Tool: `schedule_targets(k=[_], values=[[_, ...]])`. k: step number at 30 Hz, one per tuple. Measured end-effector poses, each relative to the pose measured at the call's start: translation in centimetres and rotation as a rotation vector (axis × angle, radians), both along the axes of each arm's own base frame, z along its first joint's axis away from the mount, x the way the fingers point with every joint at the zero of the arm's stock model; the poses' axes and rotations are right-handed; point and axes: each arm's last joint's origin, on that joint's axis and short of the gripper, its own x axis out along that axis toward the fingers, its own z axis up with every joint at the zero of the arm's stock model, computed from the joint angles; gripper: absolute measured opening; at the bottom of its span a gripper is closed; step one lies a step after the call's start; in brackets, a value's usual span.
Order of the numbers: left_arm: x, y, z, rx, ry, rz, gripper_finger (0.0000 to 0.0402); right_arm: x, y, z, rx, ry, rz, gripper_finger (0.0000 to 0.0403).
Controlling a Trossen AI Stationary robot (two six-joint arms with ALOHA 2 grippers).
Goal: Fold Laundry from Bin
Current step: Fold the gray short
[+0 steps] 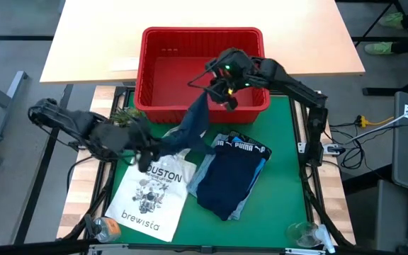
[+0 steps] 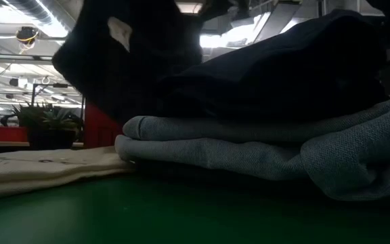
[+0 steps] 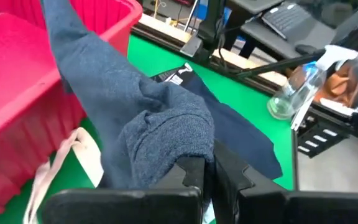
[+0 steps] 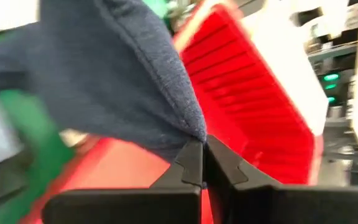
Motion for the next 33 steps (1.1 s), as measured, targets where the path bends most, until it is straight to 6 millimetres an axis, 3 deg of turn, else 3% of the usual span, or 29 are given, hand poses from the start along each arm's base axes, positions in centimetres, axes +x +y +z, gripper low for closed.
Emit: schedule_targets(k=[7, 15, 23, 29, 33], values=[[5.4, -2.3, -3.4, 0.033, 0.101, -0.015, 0.0003, -3.8, 1.3, -0.5, 0.114, 0.270, -0.015, 0.0001], [10.3, -4.6, -7.5, 0.011, 0.178, -0.080, 0.0004, -4.5, 4.8, -1.1, 0.117, 0.412, -0.067, 0.0001], [13.8, -6.4, -11.0, -0.057, 0.205, -0.176, 0.0004, -5.0, 8.7, -4.2, 0.083, 0.570, 0.000, 0.0001], [15.1, -7.5, -11.2, -0.130, 0.119, -0.255, 0.0004, -10.1, 9.8, -6.8, 0.138, 0.690, -0.052, 0.0001], [15.3, -8.0, -10.7, -0.157, 0.058, -0.283, 0.0004, -12.9, 10.1, -8.0, 0.170, 0.631, -0.107, 0.0001]])
